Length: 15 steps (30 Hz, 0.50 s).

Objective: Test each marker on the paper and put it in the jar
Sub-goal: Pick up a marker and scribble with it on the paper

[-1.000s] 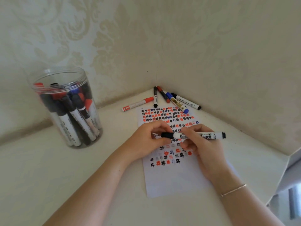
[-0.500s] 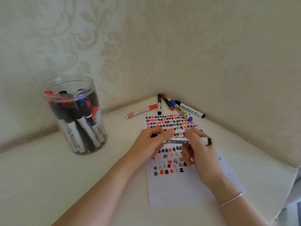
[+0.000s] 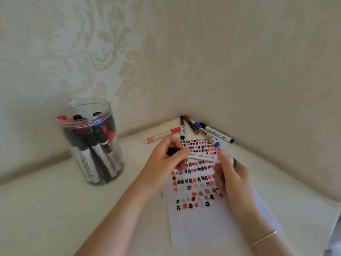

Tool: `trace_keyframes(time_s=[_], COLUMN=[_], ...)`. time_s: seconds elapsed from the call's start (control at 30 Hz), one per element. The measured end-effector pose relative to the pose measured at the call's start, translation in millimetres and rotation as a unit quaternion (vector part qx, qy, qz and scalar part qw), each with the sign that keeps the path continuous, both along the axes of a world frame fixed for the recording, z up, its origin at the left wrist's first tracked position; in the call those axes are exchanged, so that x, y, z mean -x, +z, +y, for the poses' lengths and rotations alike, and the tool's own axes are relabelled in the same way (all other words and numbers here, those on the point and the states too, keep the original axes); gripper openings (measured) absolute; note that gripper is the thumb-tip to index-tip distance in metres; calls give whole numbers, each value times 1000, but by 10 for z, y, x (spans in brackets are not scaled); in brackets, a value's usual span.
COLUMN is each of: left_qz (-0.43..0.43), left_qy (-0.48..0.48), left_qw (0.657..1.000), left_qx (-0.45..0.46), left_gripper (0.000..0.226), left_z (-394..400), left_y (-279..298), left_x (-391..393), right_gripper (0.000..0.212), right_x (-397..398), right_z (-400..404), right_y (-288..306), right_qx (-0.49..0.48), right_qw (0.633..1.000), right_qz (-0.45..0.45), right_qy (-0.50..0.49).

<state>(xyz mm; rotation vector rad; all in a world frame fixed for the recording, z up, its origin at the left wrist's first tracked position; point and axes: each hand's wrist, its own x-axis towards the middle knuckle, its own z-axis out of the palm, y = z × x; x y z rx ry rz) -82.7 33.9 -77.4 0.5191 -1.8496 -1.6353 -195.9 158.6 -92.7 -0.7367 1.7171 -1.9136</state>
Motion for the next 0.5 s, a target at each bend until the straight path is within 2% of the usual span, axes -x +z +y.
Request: trace_keyframes(time_s=[0.07, 0.1, 0.2, 0.27, 0.37, 0.5], left_qz=[44, 70, 140, 146, 112, 36], left_qy=[67, 115, 248, 316, 395, 452], left_qw=[995, 985, 936, 902, 852, 817], left_qx=[65, 111, 206, 254, 325, 356], left_gripper=[18, 19, 16, 18, 20, 16], left_z=[-35, -63, -208, -350, -529, -688], left_y=[187, 326, 770, 979, 1170, 1286], left_x=[-124, -212, -509, -668, -841, -945], right_gripper=[47, 41, 11, 24, 47, 49], right_x=[111, 186, 382, 436, 454, 465], right_z=[-4, -60, -411, -744, -1213, -1597], right_y=[10, 21, 92, 133, 106, 0], right_qx=[19, -1, -171, -260, -364, -482], right_qw=[1000, 1000, 973, 930, 840, 719], right_qz=[-7, 8, 157, 258, 398, 499], right_qy=[-20, -28, -15, 29, 60, 43])
